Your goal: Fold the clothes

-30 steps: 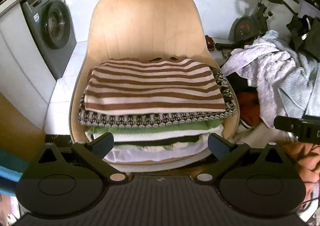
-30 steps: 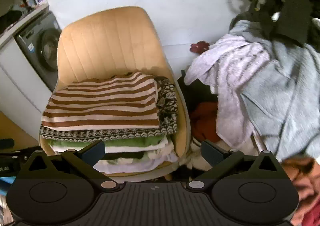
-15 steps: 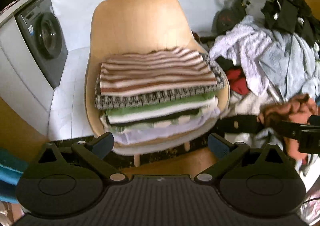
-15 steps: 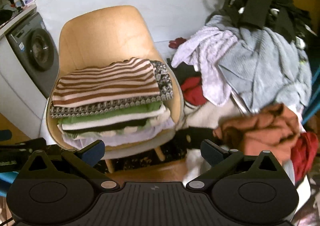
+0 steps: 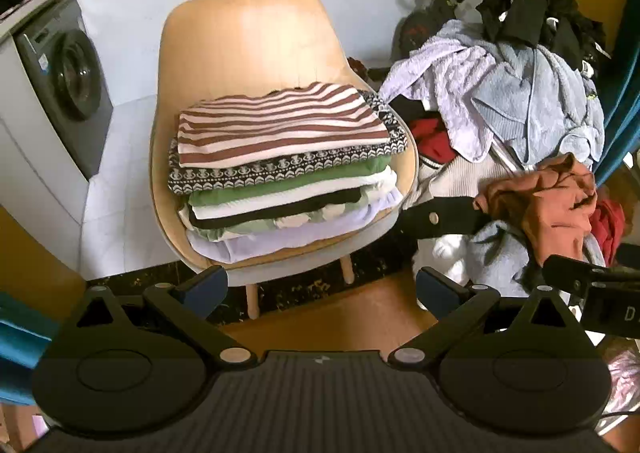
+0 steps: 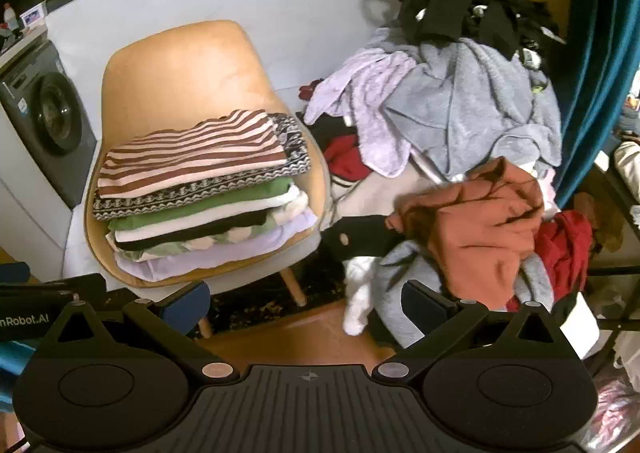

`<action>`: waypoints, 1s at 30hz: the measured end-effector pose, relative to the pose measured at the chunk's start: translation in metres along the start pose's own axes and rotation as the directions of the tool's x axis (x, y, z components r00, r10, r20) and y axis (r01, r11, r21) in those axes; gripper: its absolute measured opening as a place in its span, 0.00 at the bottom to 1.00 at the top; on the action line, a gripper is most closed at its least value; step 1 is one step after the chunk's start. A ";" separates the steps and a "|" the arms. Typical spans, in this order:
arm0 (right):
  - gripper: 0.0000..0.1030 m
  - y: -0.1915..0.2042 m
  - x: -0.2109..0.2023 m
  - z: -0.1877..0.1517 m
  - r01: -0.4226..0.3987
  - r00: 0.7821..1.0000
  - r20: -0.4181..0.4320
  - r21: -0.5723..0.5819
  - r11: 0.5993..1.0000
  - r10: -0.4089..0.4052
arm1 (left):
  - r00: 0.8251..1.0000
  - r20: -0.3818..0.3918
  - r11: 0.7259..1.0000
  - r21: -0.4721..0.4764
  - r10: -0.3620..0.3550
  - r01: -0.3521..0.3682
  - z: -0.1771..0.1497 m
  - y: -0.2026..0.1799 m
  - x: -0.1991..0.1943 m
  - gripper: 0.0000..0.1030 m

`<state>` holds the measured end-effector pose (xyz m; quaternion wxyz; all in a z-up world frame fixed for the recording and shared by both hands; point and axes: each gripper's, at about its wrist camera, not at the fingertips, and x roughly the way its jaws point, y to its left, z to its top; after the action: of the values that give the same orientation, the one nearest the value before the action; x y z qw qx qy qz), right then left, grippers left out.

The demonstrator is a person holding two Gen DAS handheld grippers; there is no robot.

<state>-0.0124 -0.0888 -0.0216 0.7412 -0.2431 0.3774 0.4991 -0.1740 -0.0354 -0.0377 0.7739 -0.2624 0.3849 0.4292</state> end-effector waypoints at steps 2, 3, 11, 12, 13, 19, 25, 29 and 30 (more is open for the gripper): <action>0.99 -0.005 -0.005 -0.005 0.004 1.000 0.009 -0.015 1.000 -0.003 | 1.000 -0.003 1.000 -0.012 0.000 0.000 -0.004 -0.007 -0.003 0.99; 0.99 -0.007 -0.007 -0.007 0.004 1.000 0.008 -0.022 1.000 -0.004 | 1.000 -0.004 1.000 -0.018 -0.001 0.000 -0.006 -0.011 -0.004 0.99; 0.99 -0.040 -0.023 -0.017 -0.006 1.000 0.023 -0.044 0.999 0.007 | 1.000 -0.011 0.998 -0.062 0.023 -0.024 -0.024 -0.041 -0.019 0.99; 0.99 -0.044 -0.024 -0.018 -0.010 1.000 0.022 -0.044 0.999 0.011 | 1.000 -0.013 0.997 -0.070 0.029 -0.029 -0.026 -0.044 -0.020 0.99; 0.99 -0.049 -0.025 -0.019 -0.013 1.000 0.020 -0.045 0.999 0.014 | 0.999 -0.015 0.996 -0.076 0.035 -0.036 -0.028 -0.047 -0.021 0.99; 0.99 -0.067 -0.026 -0.024 -0.035 0.999 0.013 -0.053 0.998 0.036 | 0.997 -0.025 0.991 -0.105 0.076 -0.078 -0.041 -0.063 -0.030 0.99; 0.99 -0.071 -0.025 -0.028 -0.049 0.999 0.001 -0.105 0.993 0.050 | 0.995 -0.031 0.986 -0.135 0.092 -0.095 -0.050 -0.072 -0.034 0.99; 0.99 -0.078 -0.025 -0.026 -0.052 0.999 0.003 -0.107 0.993 0.053 | 0.995 -0.030 0.985 -0.146 0.093 -0.096 -0.052 -0.076 -0.035 0.99; 0.99 -0.079 -0.025 -0.026 -0.053 0.999 0.000 -0.108 0.993 0.053 | 0.995 -0.030 0.984 -0.149 0.093 -0.096 -0.053 -0.077 -0.035 0.99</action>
<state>0.0465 -0.1524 -0.0188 0.7140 -0.2719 0.3550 0.5387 -0.1386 -0.1286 -0.0328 0.7262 -0.3065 0.3723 0.4901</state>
